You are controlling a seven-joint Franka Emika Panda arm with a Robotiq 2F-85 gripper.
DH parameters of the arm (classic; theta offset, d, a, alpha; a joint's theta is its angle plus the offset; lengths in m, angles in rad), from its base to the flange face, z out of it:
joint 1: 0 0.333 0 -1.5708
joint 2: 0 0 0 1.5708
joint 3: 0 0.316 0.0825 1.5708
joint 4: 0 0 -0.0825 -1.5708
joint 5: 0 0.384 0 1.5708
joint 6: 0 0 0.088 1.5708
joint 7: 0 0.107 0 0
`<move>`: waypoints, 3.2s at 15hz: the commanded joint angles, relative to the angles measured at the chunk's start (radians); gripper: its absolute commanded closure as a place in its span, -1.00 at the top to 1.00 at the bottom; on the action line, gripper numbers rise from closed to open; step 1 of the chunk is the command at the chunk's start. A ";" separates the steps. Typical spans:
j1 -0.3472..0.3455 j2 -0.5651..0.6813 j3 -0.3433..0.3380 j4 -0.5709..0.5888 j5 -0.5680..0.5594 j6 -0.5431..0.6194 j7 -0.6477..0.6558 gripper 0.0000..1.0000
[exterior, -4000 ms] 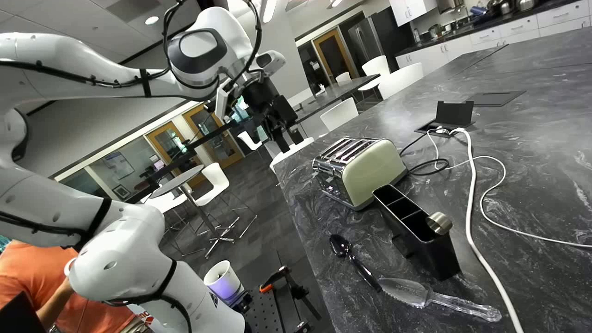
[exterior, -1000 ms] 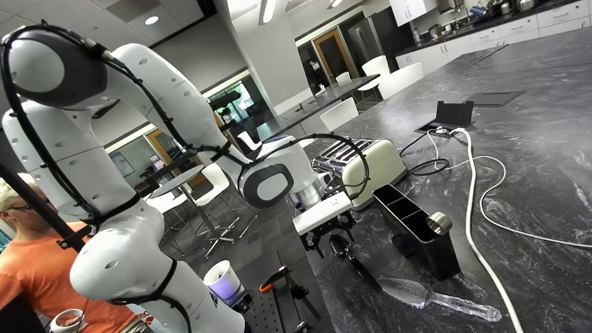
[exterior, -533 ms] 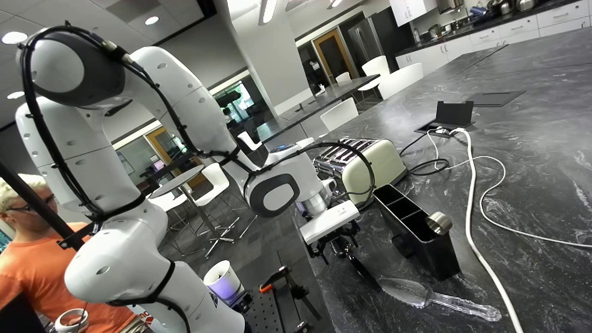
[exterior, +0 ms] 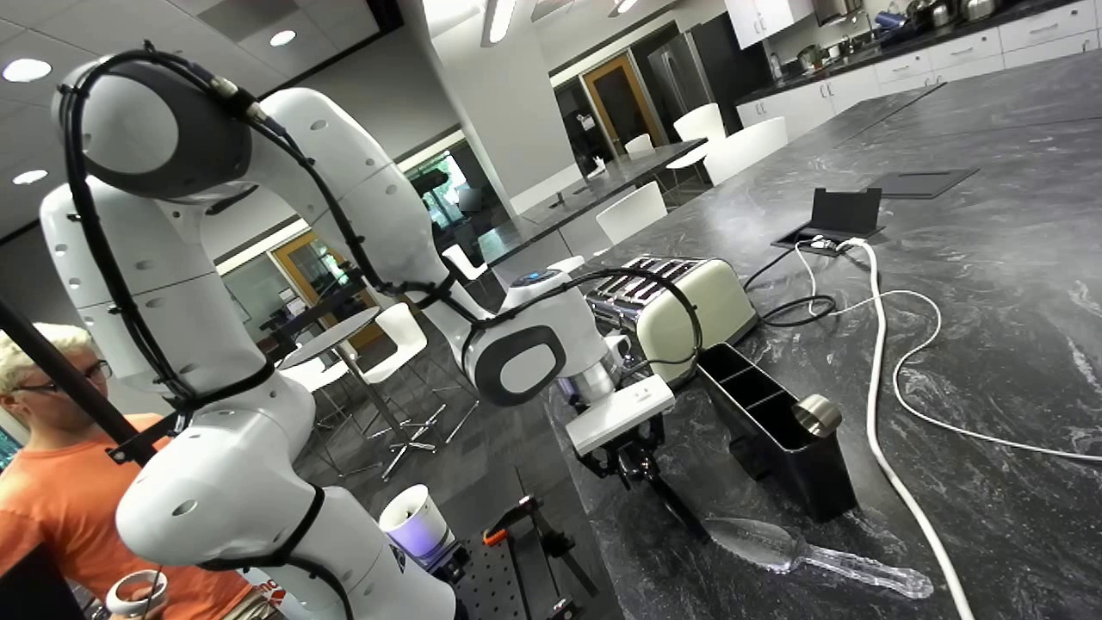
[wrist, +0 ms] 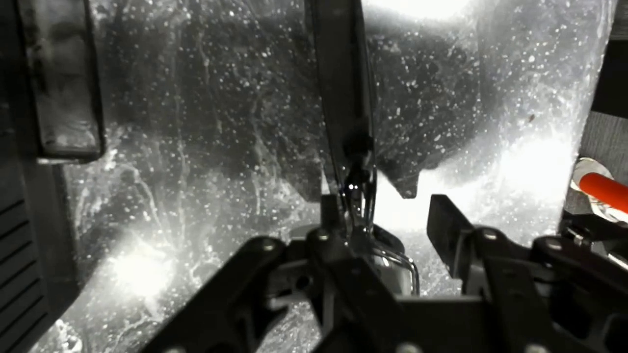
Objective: Put the black spoon in the cutlery holder followed by the clear butter knife
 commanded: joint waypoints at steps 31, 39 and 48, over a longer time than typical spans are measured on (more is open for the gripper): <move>-0.080 -0.568 0.124 0.019 1.220 -0.362 -0.529 -0.69; 0.068 -0.608 -0.184 0.099 1.431 -0.649 -0.783 -0.92; 0.055 -0.467 -0.213 0.174 1.694 -0.752 -1.074 -0.92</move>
